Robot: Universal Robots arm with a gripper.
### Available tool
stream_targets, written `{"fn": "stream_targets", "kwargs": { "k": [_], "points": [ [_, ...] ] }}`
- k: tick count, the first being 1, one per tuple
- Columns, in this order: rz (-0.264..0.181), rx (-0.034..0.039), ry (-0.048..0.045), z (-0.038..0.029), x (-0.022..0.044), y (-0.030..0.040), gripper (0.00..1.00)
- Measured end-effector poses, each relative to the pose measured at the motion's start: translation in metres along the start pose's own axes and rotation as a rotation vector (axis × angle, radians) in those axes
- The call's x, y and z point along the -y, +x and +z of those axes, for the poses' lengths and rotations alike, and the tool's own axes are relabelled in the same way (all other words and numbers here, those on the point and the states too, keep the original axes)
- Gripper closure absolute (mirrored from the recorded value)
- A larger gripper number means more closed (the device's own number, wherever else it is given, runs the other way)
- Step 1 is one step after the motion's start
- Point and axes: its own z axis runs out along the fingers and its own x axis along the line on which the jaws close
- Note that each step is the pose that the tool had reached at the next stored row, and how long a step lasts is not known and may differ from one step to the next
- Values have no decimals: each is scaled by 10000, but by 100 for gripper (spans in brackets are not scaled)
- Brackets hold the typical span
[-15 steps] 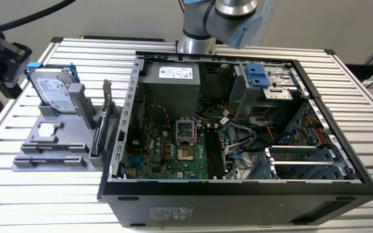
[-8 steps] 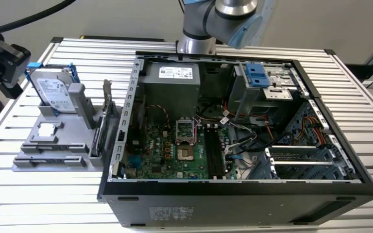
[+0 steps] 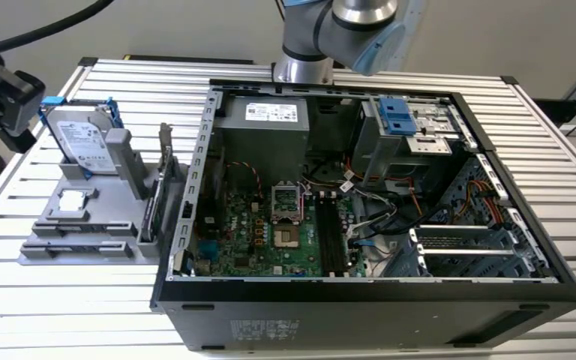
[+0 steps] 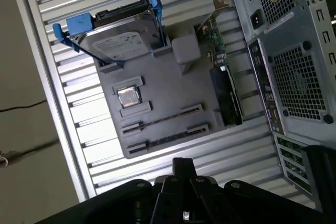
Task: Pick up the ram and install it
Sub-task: 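Pick up the ram and move it above insertion slot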
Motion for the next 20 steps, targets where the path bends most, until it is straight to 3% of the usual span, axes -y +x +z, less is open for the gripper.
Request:
{"fn": "stream_targets", "kwargs": {
  "k": [12, 20],
  "points": [
    [991, 46, -15, 0, 0, 0, 100],
    [1133, 52, -17, 0, 0, 0, 100]
  ]
}}
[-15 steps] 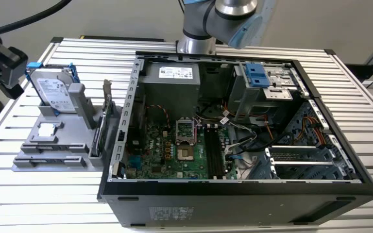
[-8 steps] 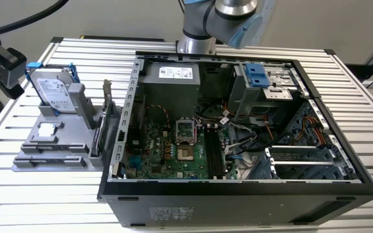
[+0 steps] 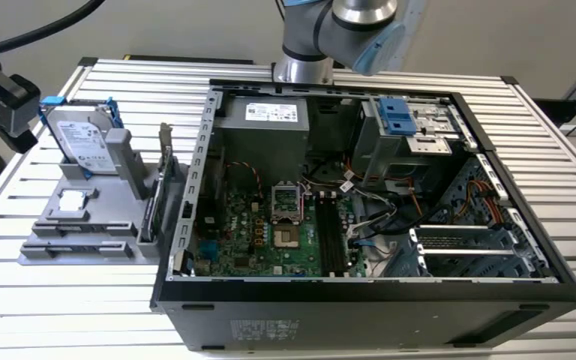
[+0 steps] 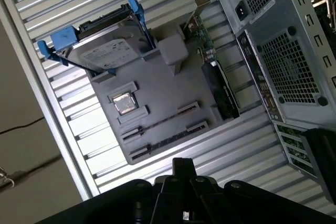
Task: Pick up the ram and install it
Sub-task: 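Pick up the ram and move it above insertion slot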
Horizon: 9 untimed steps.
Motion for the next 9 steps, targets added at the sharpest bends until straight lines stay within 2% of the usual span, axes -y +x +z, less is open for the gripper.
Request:
{"fn": "stream_targets", "kwargs": {
  "k": [4, 9],
  "points": [
    [64, 3, -1, 0, 0, 0, 100],
    [451, 21, -7, 0, 0, 0, 100]
  ]
}}
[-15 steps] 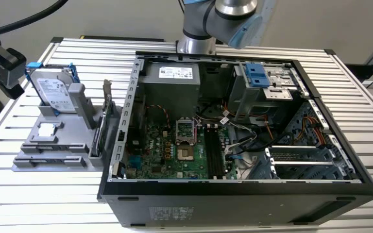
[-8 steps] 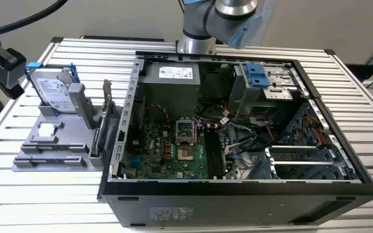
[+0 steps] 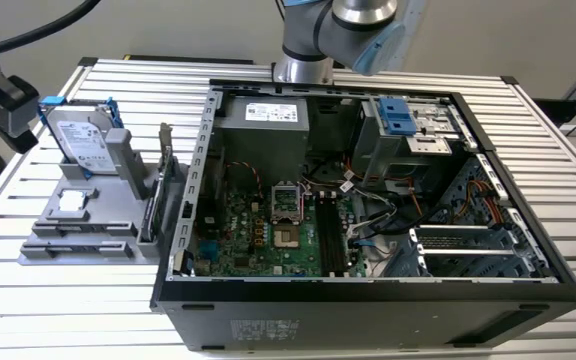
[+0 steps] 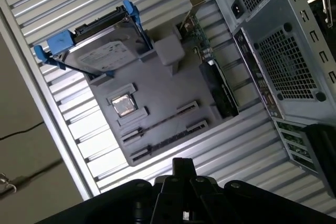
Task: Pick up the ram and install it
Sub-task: 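Pick up the ram and move it above insertion slot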
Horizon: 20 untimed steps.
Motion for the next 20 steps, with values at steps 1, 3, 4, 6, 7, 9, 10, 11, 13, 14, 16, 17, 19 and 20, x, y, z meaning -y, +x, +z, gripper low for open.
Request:
{"fn": "stream_targets", "kwargs": {
  "k": [1, 3, 4, 6, 7, 9, 10, 11, 13, 14, 16, 17, 19, 20],
  "points": [
    [102, 5, -1, 0, 0, 0, 100],
    [274, 13, -3, 0, 0, 0, 100],
    [357, 17, -5, 0, 0, 0, 100],
    [527, 25, -7, 1, 0, 0, 100],
    [617, 29, -9, 1, 0, 0, 100],
    [780, 36, -10, 1, 0, 0, 100],
    [855, 39, -11, 1, 0, 0, 100],
    [934, 43, -13, 2, 0, 0, 100],
    [1082, 50, -14, 2, 0, 0, 100],
    [1157, 55, -13, 2, 0, 0, 100],
    [1311, 66, -9, 3, 0, 0, 100],
    [1398, 71, -9, 5, 0, 0, 100],
    [1591, 81, -10, 6, 0, 0, 100],
    [1694, 87, -10, 7, 0, 0, 100]
  ]
}}
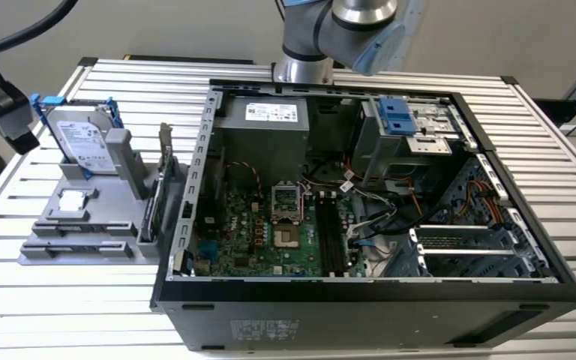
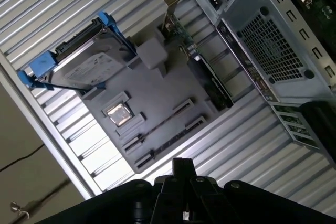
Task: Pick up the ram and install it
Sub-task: 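Pick up the ram and move it above insertion slot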
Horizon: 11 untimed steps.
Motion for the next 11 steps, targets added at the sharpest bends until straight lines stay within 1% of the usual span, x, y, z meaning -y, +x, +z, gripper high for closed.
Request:
{"fn": "stream_targets", "kwargs": {
  "k": [11],
  "points": [
    [1067, 95, 47, 25, 2, 2, 100]
  ]
}}
